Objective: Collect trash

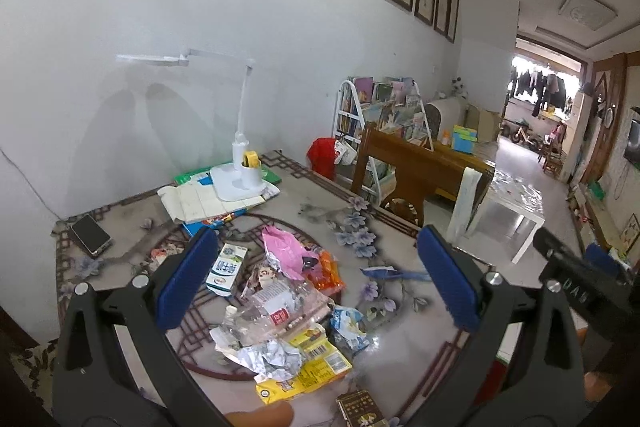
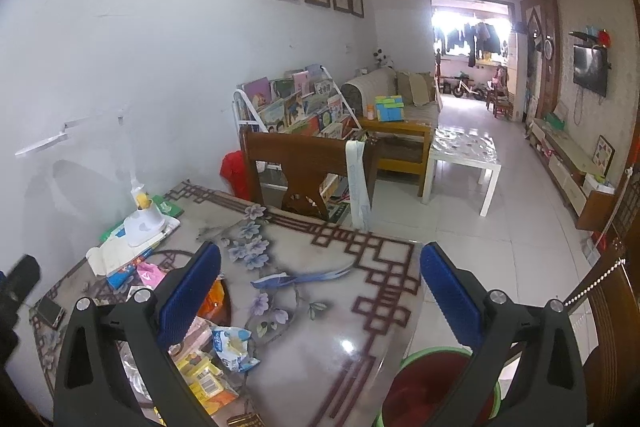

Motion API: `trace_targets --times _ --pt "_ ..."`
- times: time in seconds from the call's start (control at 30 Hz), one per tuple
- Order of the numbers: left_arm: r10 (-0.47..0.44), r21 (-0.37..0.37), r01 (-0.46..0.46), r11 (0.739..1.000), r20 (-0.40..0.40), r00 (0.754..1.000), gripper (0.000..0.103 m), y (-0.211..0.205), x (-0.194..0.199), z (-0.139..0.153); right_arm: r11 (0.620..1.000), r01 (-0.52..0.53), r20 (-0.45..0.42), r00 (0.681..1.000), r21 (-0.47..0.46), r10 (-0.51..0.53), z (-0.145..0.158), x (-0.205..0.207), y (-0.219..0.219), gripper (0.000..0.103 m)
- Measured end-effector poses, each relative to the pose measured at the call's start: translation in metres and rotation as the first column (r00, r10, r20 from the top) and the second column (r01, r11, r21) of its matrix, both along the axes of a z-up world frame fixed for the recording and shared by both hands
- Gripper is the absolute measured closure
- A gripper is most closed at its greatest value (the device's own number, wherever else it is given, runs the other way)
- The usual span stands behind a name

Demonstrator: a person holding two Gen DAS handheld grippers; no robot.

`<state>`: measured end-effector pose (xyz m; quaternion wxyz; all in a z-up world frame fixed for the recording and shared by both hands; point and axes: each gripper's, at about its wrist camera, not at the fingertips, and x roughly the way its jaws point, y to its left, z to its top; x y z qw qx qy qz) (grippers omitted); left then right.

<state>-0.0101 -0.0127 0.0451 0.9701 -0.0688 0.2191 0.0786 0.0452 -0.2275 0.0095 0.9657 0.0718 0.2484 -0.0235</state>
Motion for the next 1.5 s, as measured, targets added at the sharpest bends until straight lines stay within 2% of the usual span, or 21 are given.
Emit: trace_targets --times 0.3,1.27,1.5 --pt "-0.019 0.002 0.019 1.000 0.010 1.000 0.005 0.000 0.003 0.010 1.000 0.006 -0.004 1.000 -0.003 -0.006 -0.001 0.000 -0.001 0.007" --pt "-0.035 0.007 0.035 0.999 0.008 0.999 0.005 -0.009 0.003 0.007 1.000 0.003 -0.029 1.000 -0.006 -0.003 -0.007 0.007 0.002 0.007" --pt "-0.017 -0.009 0.017 1.000 -0.008 1.000 0.005 -0.002 0.007 -0.003 0.997 0.037 -0.028 0.999 -0.064 -0.038 -0.004 0.013 0.009 0.007"
